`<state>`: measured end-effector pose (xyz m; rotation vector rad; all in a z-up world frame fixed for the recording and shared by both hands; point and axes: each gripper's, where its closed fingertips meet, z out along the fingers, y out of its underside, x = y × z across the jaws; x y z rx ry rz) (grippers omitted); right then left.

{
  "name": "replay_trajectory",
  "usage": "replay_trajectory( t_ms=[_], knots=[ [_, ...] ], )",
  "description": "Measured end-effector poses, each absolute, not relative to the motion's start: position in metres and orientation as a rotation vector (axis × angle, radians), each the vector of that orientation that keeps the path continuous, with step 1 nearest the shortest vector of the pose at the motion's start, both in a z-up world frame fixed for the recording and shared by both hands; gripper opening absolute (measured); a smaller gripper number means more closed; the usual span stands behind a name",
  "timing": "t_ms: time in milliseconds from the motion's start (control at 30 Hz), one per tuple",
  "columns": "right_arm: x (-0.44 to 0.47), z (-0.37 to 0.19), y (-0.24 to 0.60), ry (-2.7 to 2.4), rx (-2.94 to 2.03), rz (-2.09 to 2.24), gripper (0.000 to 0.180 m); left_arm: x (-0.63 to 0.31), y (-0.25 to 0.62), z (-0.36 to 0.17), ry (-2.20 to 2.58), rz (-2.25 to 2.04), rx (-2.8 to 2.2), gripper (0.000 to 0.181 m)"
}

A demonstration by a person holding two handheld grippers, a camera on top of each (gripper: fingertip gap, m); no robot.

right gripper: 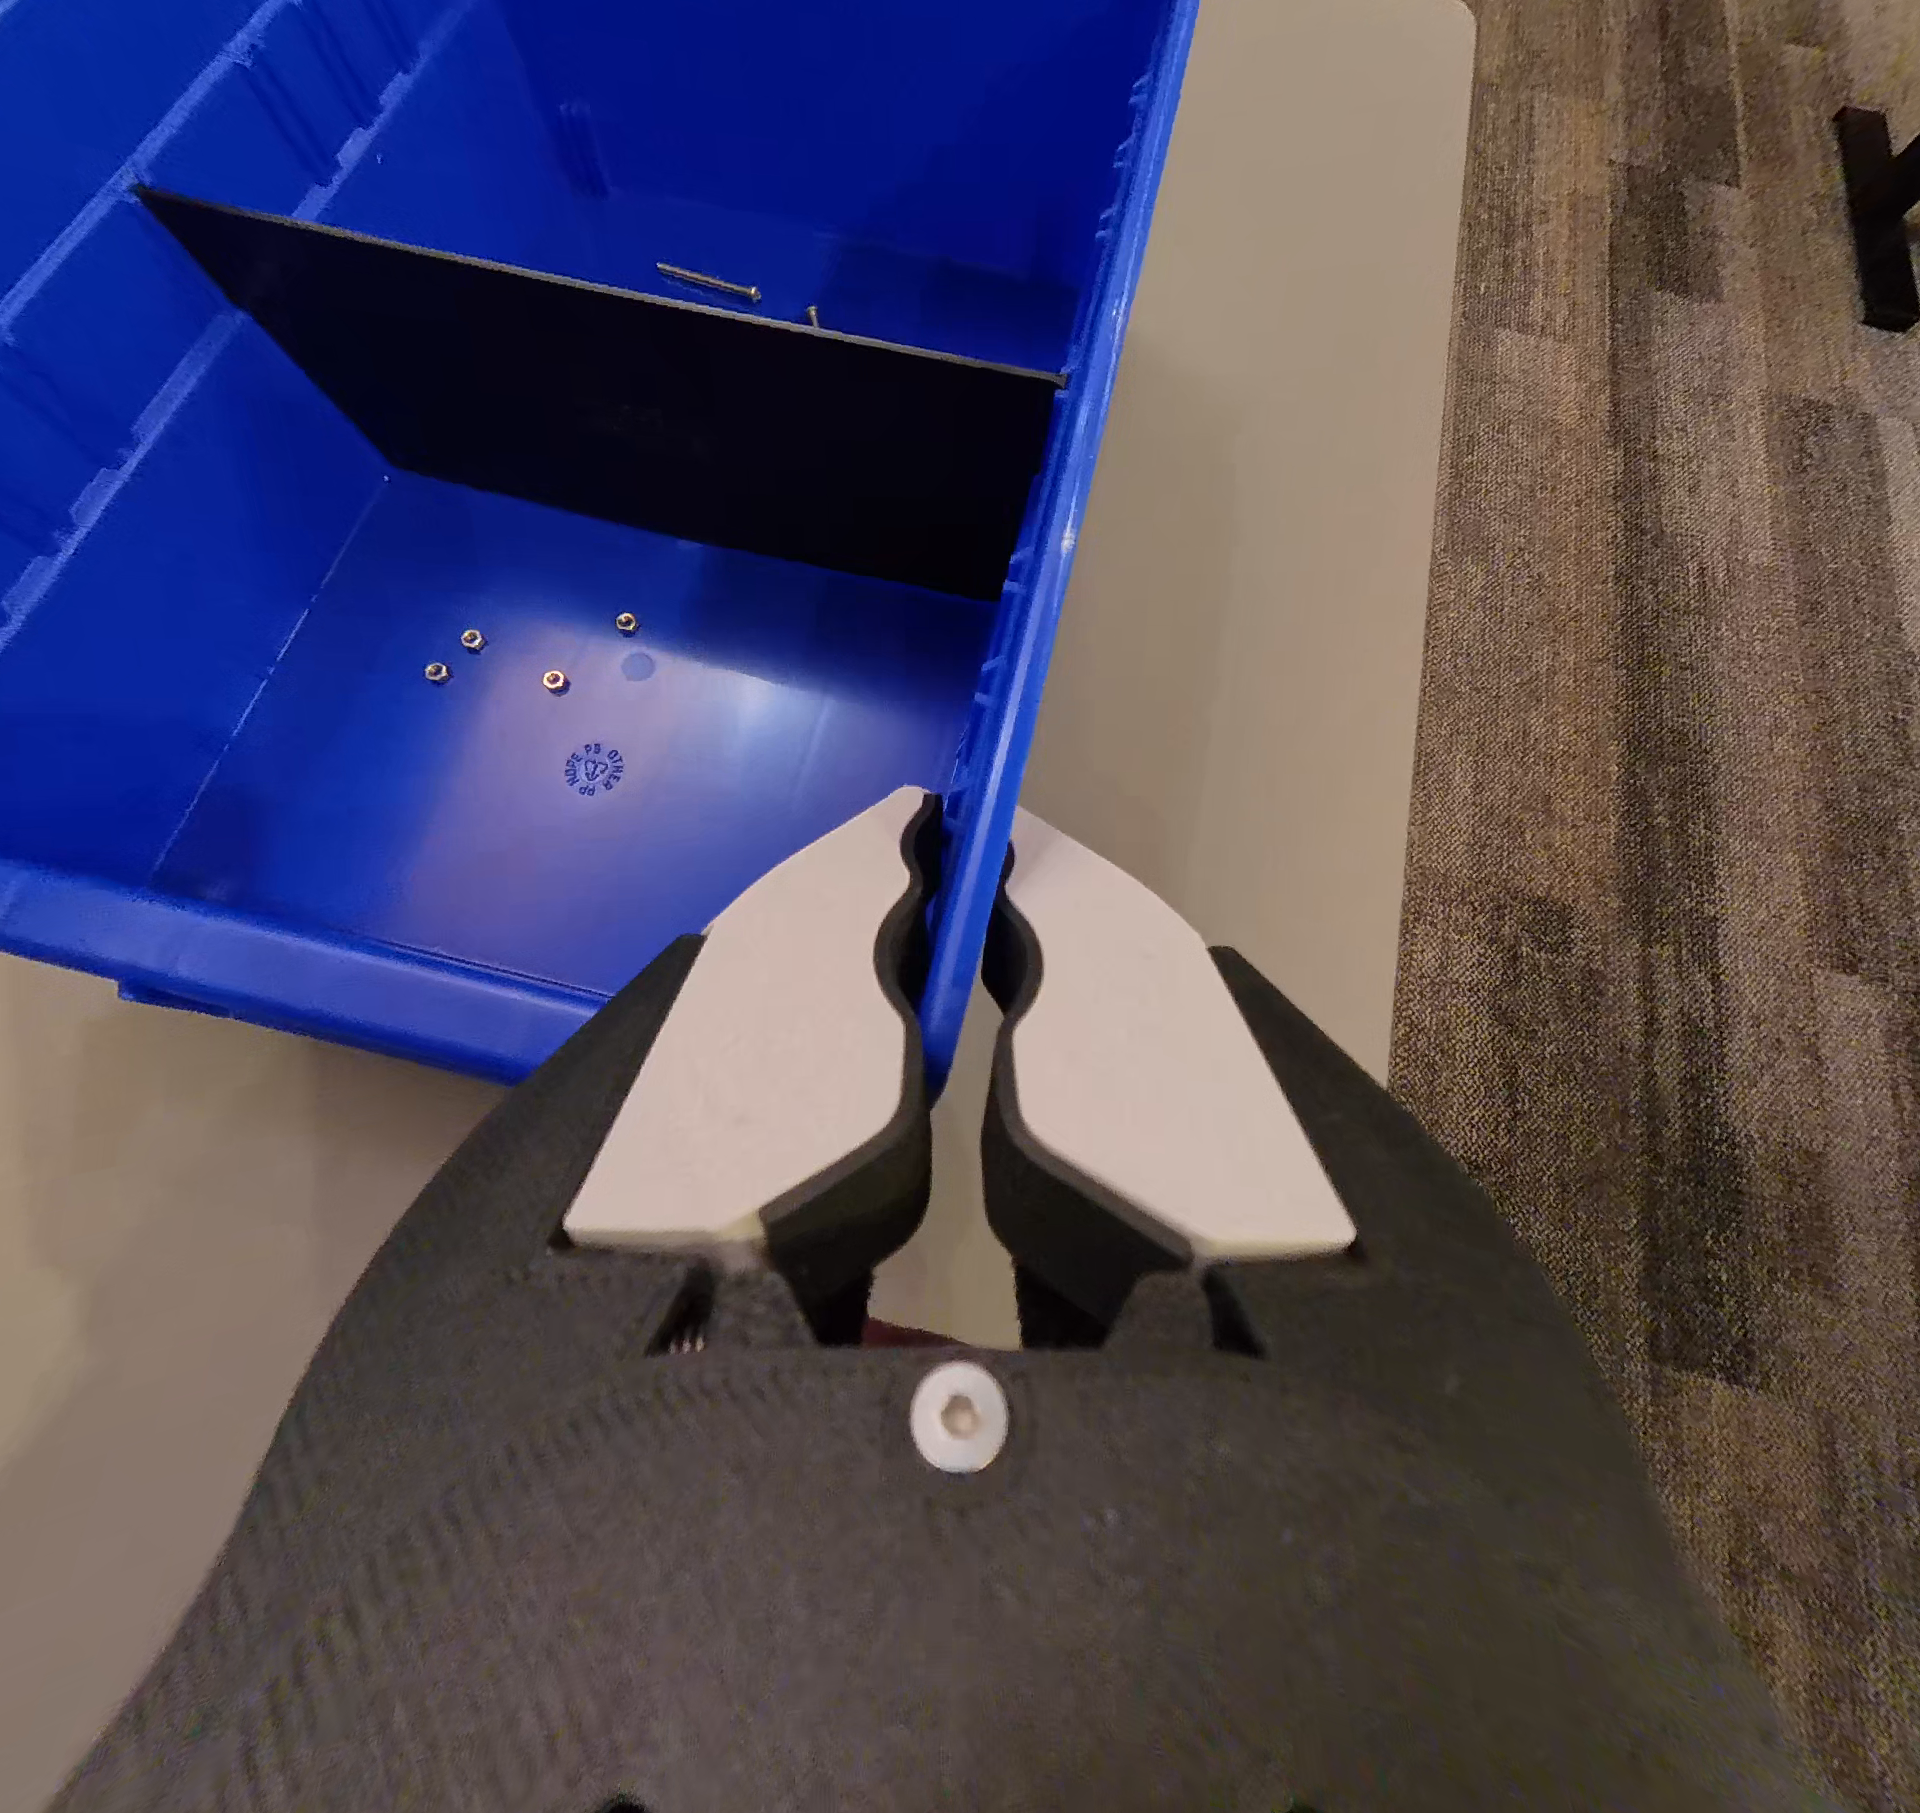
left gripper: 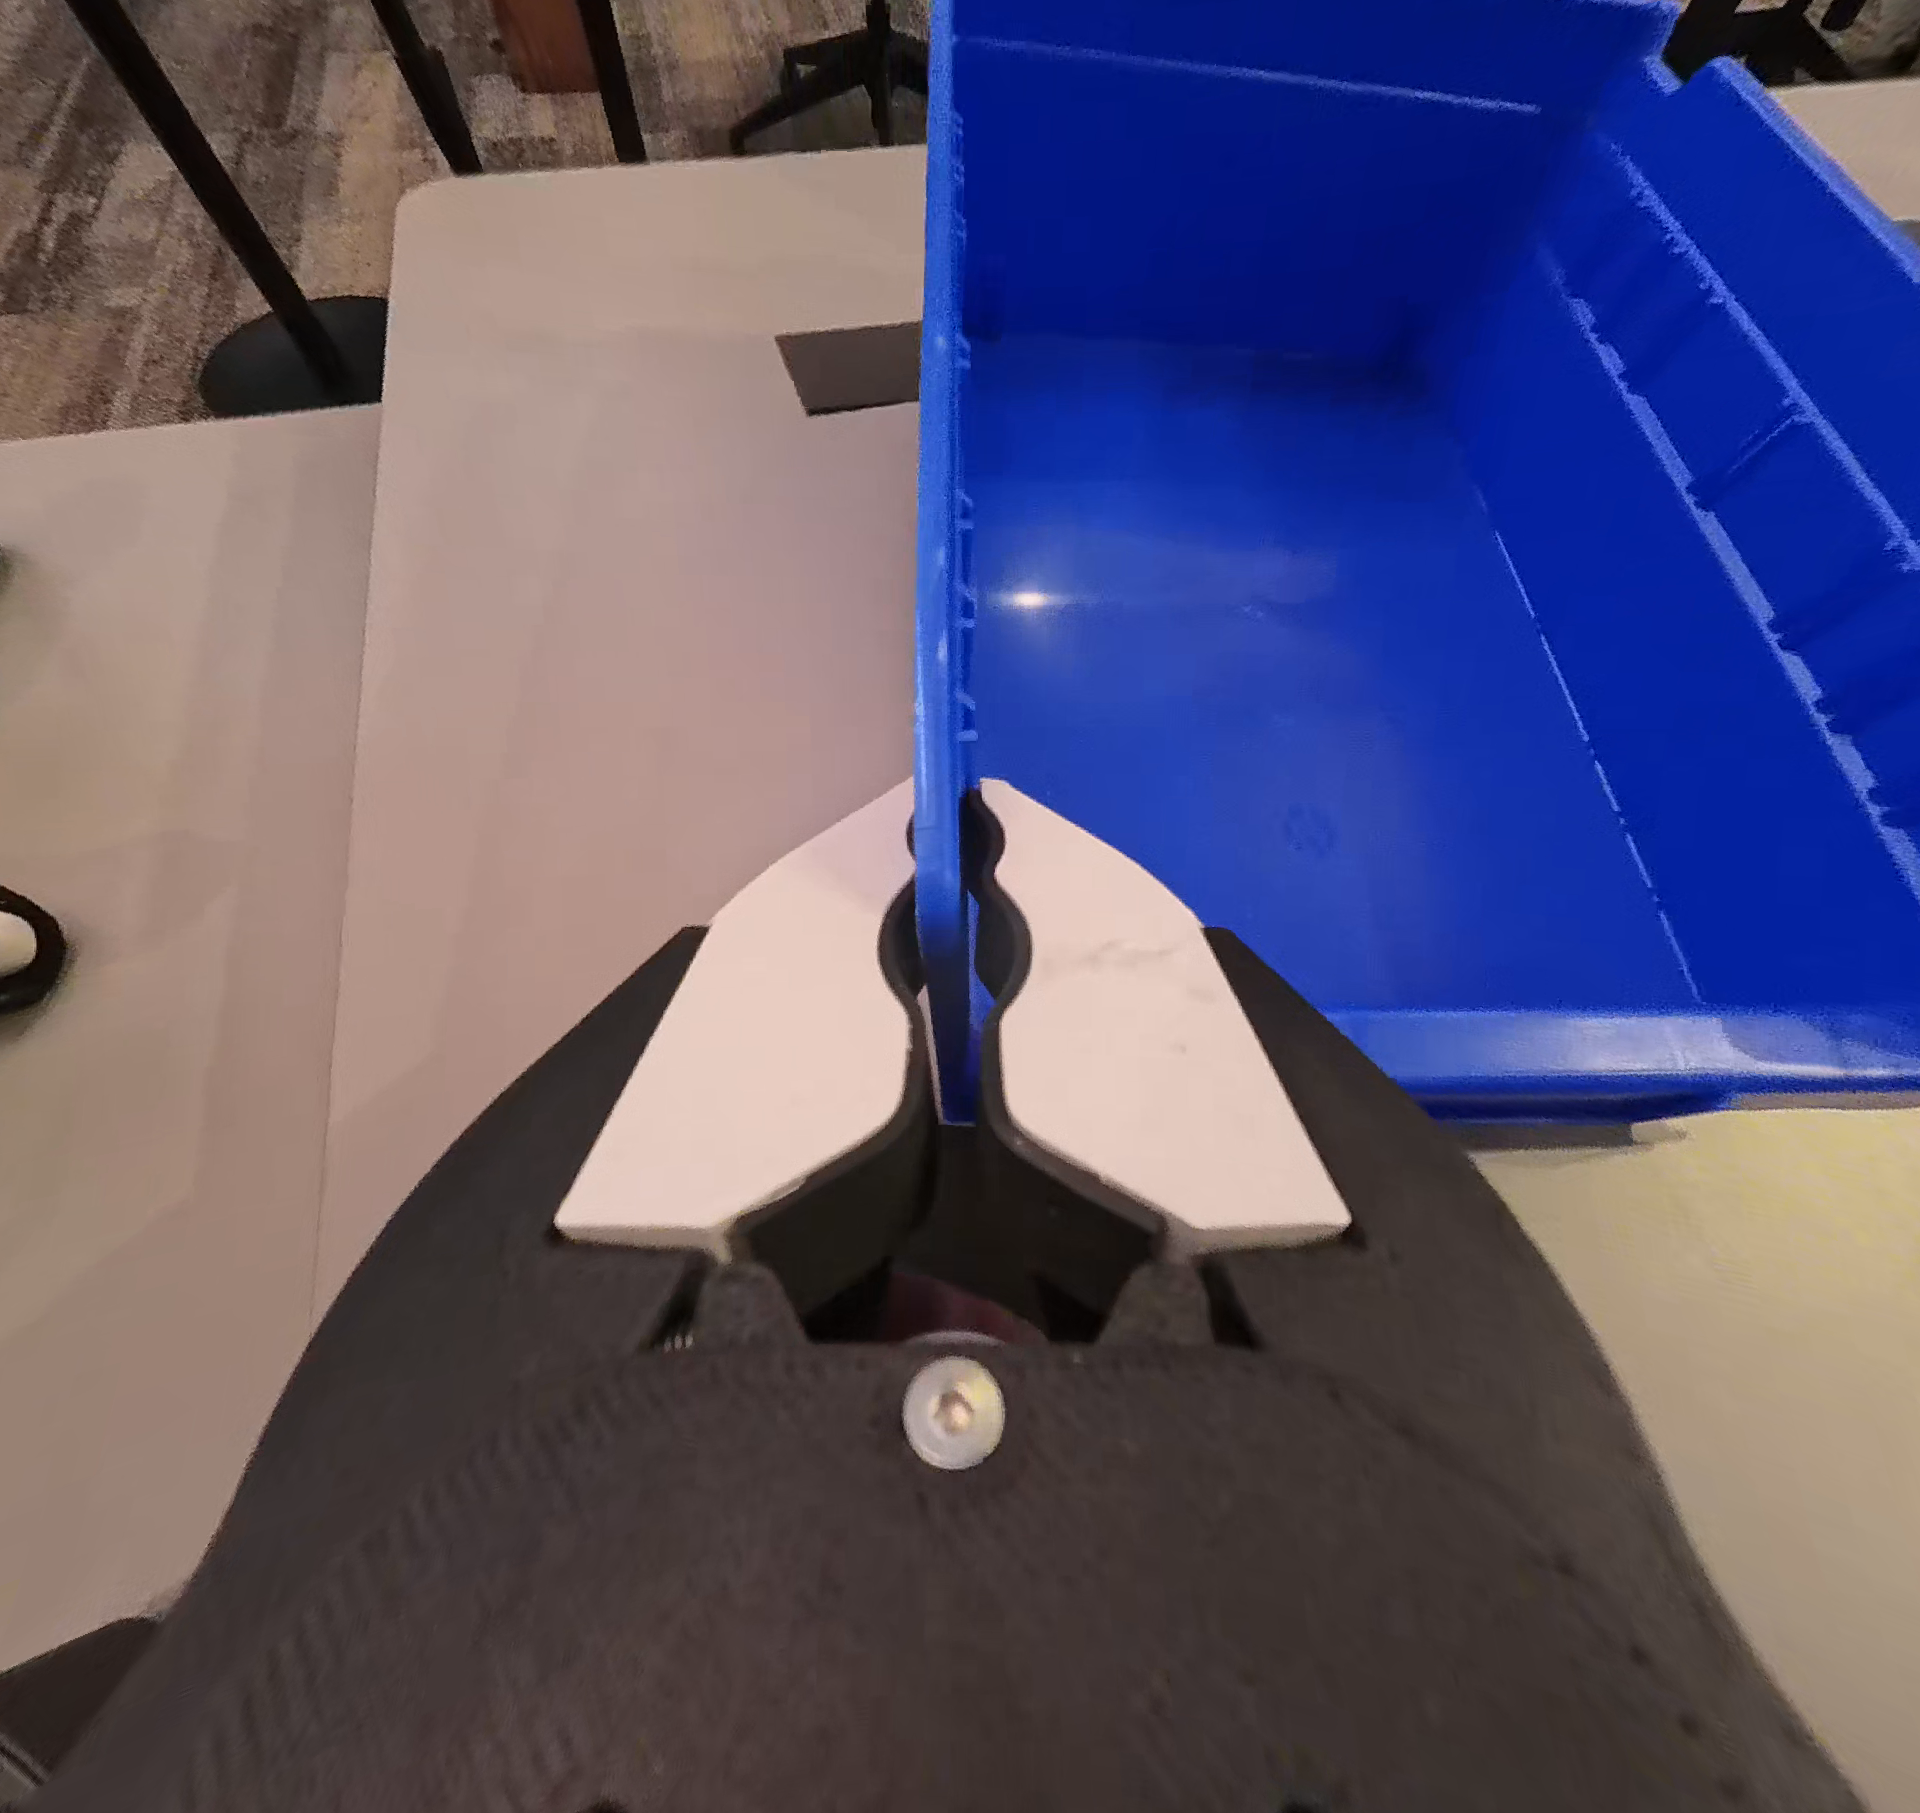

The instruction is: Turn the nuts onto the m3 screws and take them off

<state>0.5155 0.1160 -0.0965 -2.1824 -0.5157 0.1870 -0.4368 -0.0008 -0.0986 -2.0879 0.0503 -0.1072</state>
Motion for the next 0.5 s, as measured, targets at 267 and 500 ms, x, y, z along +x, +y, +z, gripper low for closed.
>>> replay_trajectory(
  t_ms=[267,500],
  knots=[
    [0.498,-0.096,0.089,-0.573,-2.174,0.217,0.005,-0.427,-0.007,-0.072,0.063,-0.093,-2.039,0.003],
    [0.498,-0.098,0.060,-0.536,-2.171,0.226,0.005,-0.418,-0.027,-0.048,0.029,-0.111,-1.979,0.004]
  ],
)
